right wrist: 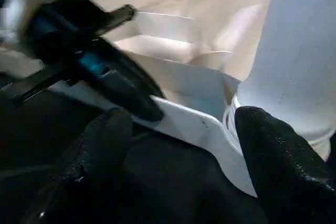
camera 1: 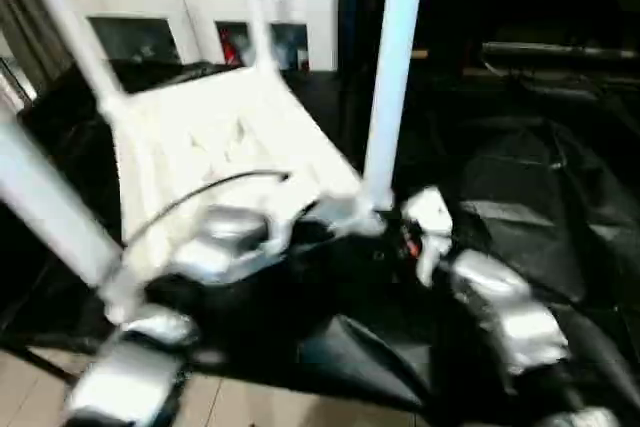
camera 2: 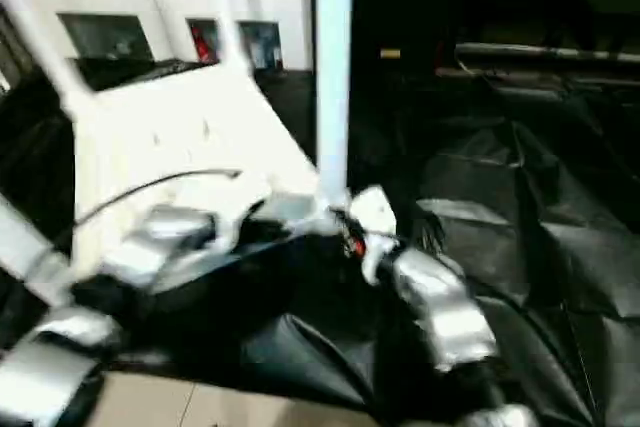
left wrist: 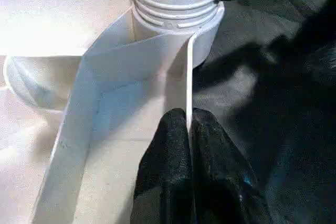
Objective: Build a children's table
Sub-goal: Rotate leg to tighten
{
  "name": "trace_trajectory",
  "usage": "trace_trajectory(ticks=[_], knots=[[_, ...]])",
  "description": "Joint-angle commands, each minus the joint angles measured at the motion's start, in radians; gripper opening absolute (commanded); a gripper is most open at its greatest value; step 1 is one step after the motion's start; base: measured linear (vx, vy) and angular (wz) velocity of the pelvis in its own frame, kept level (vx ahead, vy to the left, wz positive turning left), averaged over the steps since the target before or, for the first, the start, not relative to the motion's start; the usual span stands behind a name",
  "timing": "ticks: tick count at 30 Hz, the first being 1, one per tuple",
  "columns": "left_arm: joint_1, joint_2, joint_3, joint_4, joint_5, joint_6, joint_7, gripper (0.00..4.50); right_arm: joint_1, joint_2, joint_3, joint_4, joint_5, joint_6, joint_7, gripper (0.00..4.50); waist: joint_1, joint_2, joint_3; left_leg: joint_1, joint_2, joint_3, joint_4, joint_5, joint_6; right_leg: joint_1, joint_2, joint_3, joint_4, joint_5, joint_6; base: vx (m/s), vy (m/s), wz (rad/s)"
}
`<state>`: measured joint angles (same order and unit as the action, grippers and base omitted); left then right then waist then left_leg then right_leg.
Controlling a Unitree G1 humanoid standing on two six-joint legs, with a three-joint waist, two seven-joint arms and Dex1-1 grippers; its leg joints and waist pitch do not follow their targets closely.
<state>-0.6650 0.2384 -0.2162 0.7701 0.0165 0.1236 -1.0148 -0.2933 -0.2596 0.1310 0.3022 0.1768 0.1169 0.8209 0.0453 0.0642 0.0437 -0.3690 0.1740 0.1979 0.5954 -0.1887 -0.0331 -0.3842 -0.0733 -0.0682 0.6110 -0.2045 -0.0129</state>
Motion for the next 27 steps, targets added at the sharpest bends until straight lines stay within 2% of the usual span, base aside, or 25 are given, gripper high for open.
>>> trace_trajectory(ticks=[1, 2, 3, 4, 5, 7, 9, 10, 12, 13, 15, 17, 19, 21, 27], knots=[[0.037, -0.002, -0.020, -0.033, -0.059, -0.030, -0.134, 0.00, -0.007, -0.048, -0.034, -0.041, 0.029, 0.021, 0.024, 3.40, 0.011, -0.029, -0.052, 0.009, 0.063, -0.035, -0.072, -0.216, 0.087, 0.037, -0.087, 0.052, -0.091, -0.289, -0.202, 0.000, 0.000, 0.00], [0.037, -0.002, -0.020, -0.033, -0.059, -0.030, -0.134, 0.00, -0.007, -0.048, -0.034, -0.041, 0.029, 0.021, 0.024, 3.40, 0.011, -0.029, -0.052, 0.009, 0.063, -0.035, -0.072, -0.216, 0.087, 0.037, -0.087, 0.052, -0.091, -0.289, -0.202, 0.000, 0.000, 0.00], [0.046, 0.013, -0.015, -0.042, -0.067, -0.045, -0.162, 0.00, 0.006, -0.078, -0.029, -0.076, 0.062, 0.046, 0.074, 3.40, 0.013, -0.030, -0.052, 0.009, 0.064, -0.033, -0.073, -0.212, 0.083, 0.035, -0.086, 0.053, -0.090, -0.280, -0.201, 0.000, 0.000, 0.00], [0.054, 0.025, -0.008, -0.049, -0.070, -0.059, -0.176, 0.00, 0.021, -0.113, -0.030, -0.116, 0.091, 0.072, 0.120, 3.40, 0.020, -0.028, -0.054, 0.008, 0.064, -0.034, -0.072, -0.199, 0.085, 0.039, -0.088, 0.054, -0.089, -0.261, -0.200, 0.000, 0.000, 0.00], [0.056, 0.028, -0.006, -0.051, -0.069, -0.065, -0.174, 0.00, 0.028, -0.124, -0.033, -0.128, 0.098, 0.080, 0.132, 3.40, 0.023, -0.032, -0.052, 0.007, 0.064, -0.032, -0.071, -0.187, 0.091, 0.038, -0.087, 0.055, -0.086, -0.239, -0.201, 0.000, 0.000, 0.00], [0.064, 0.035, 0.002, -0.065, -0.073, -0.064, -0.170, 0.00, 0.040, -0.147, -0.048, -0.147, 0.105, 0.086, 0.146, 3.40, 0.028, -0.028, -0.052, 0.008, 0.064, -0.031, -0.071, -0.188, 0.087, 0.036, -0.089, 0.055, -0.087, -0.252, -0.197, 0.000, 0.000, 0.00], [0.068, 0.037, 0.005, -0.077, -0.080, -0.051, -0.180, 0.00, 0.040, -0.152, -0.056, -0.145, 0.104, 0.085, 0.151, 3.40, 0.029, -0.030, -0.052, 0.008, 0.062, -0.030, -0.071, -0.187, 0.083, 0.035, -0.088, 0.055, -0.089, -0.263, -0.194, 0.000, 0.000, 0.00], [0.068, 0.036, 0.010, -0.082, -0.085, -0.042, -0.175, 0.28, 0.041, -0.153, -0.067, -0.141, 0.102, 0.083, 0.148, 3.43, 0.031, -0.027, -0.052, 0.009, 0.062, -0.031, -0.071, -0.188, 0.078, 0.035, -0.089, 0.055, -0.088, -0.273, -0.194, 0.000, 0.000, 0.00], [0.067, 0.036, 0.012, -0.083, -0.087, -0.036, -0.175, 0.28, 0.041, -0.154, -0.071, -0.140, 0.101, 0.082, 0.145, 3.43, 0.032, -0.029, -0.052, 0.009, 0.061, -0.030, -0.070, -0.189, 0.075, 0.034, -0.088, 0.054, -0.090, -0.278, -0.193, 0.000, 0.000, 0.00], [0.062, 0.038, 0.013, -0.079, -0.081, -0.041, -0.167, 0.60, 0.042, -0.158, -0.073, -0.141, 0.102, 0.081, 0.142, 3.44, 0.033, -0.028, -0.053, 0.008, 0.061, -0.030, -0.070, -0.180, 0.076, 0.034, -0.088, 0.053, -0.089, -0.269, -0.196, 0.000, 0.000, 0.00], [0.061, 0.039, 0.014, -0.076, -0.077, -0.043, -0.167, 0.67, 0.044, -0.163, -0.072, -0.146, 0.109, 0.088, 0.142, 3.44, 0.038, -0.025, -0.056, 0.010, 0.063, -0.030, -0.069, -0.175, 0.074, 0.033, -0.087, 0.053, -0.086, -0.241, -0.205, 0.000, 0.000, 0.00], [0.059, 0.042, 0.014, -0.066, -0.068, -0.051, -0.168, 0.67, 0.049, -0.172, -0.067, -0.159, 0.118, 0.098, 0.141, 3.44, 0.043, -0.029, -0.055, 0.011, 0.067, -0.031, -0.071, -0.163, 0.076, 0.034, -0.085, 0.053, -0.080, -0.178, -0.220, 0.000, 0.000, 0.00], [0.058, 0.047, 0.013, -0.056, -0.063, -0.047, -0.173, 0.67, 0.052, -0.177, -0.062, -0.163, 0.116, 0.100, 0.143, 3.44, 0.043, -0.029, -0.055, 0.009, 0.066, -0.030, -0.070, -0.158, 0.080, 0.037, -0.087, 0.053, -0.077, -0.155, -0.226, 0.000, 0.000, 0.00], [0.059, 0.052, 0.010, -0.052, -0.057, -0.049, -0.173, 0.67, 0.052, -0.177, -0.062, -0.161, 0.111, 0.100, 0.146, 3.44, 0.043, -0.032, -0.054, 0.008, 0.064, -0.029, -0.069, -0.162, 0.080, 0.038, -0.089, 0.053, -0.079, -0.164, -0.227, 0.000, 0.000, 0.00], [0.062, 0.074, -0.014, -0.041, -0.025, -0.059, -0.163, 0.67, 0.044, -0.177, -0.065, -0.153, 0.097, 0.088, 0.140, 3.44, 0.039, -0.030, -0.051, 0.009, 0.064, -0.031, -0.071, -0.183, 0.066, 0.038, -0.089, 0.053, -0.084, -0.215, -0.214, 0.000, 0.000, 0.00]])
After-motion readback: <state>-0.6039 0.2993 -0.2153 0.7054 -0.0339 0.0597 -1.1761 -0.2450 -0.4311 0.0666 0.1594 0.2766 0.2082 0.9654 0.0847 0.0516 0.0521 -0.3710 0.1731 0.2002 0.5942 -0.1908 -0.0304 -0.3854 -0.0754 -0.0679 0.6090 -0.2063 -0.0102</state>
